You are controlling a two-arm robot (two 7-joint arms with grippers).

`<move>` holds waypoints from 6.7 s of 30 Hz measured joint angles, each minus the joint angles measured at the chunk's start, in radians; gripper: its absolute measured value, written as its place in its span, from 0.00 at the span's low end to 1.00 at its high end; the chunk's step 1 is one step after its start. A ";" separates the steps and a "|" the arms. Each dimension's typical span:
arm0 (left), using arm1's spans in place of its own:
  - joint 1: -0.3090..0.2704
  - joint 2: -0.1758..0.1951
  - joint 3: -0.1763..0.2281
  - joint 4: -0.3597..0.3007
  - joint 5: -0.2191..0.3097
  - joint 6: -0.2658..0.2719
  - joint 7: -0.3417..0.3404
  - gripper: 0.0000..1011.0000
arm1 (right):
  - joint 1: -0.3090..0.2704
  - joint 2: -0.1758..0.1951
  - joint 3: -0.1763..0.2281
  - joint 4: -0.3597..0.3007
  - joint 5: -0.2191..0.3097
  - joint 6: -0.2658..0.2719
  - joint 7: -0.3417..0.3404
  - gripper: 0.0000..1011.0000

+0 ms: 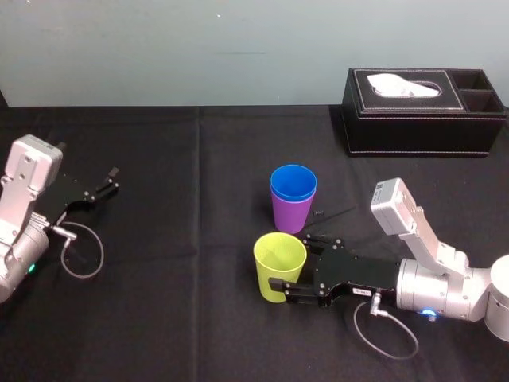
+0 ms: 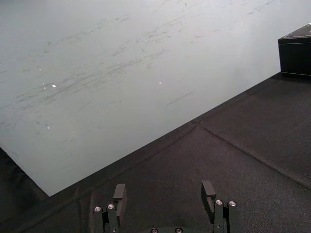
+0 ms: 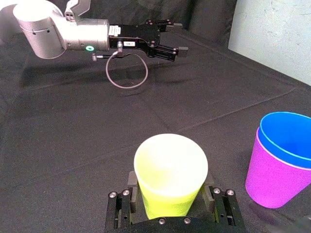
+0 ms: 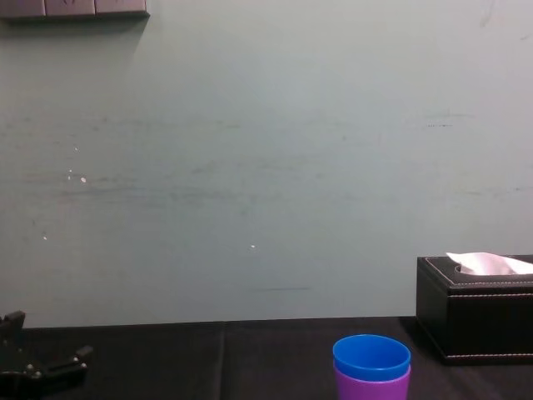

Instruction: Stack the three plastic cups sequentially using one hand.

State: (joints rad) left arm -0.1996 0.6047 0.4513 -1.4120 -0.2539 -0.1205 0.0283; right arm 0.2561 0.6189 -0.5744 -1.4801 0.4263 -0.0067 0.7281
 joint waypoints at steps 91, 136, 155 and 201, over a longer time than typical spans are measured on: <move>0.000 0.000 0.000 0.000 0.000 0.000 0.000 1.00 | 0.203 -0.027 0.049 -0.033 0.016 0.238 -0.164 0.72; 0.000 0.000 0.000 0.000 0.000 0.000 0.000 1.00 | 0.213 -0.054 0.039 0.033 0.009 0.211 -0.138 0.99; 0.000 0.000 0.000 0.000 0.000 0.000 0.000 1.00 | 0.213 -0.054 0.040 0.032 0.009 0.211 -0.140 0.99; 0.000 0.000 0.000 0.000 0.000 0.000 0.000 1.00 | -0.116 0.045 0.334 -0.040 -0.023 0.062 -0.329 0.99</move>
State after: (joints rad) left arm -0.1995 0.6047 0.4514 -1.4120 -0.2540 -0.1205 0.0283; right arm 0.1399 0.6644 -0.2402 -1.5201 0.4037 0.0551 0.3990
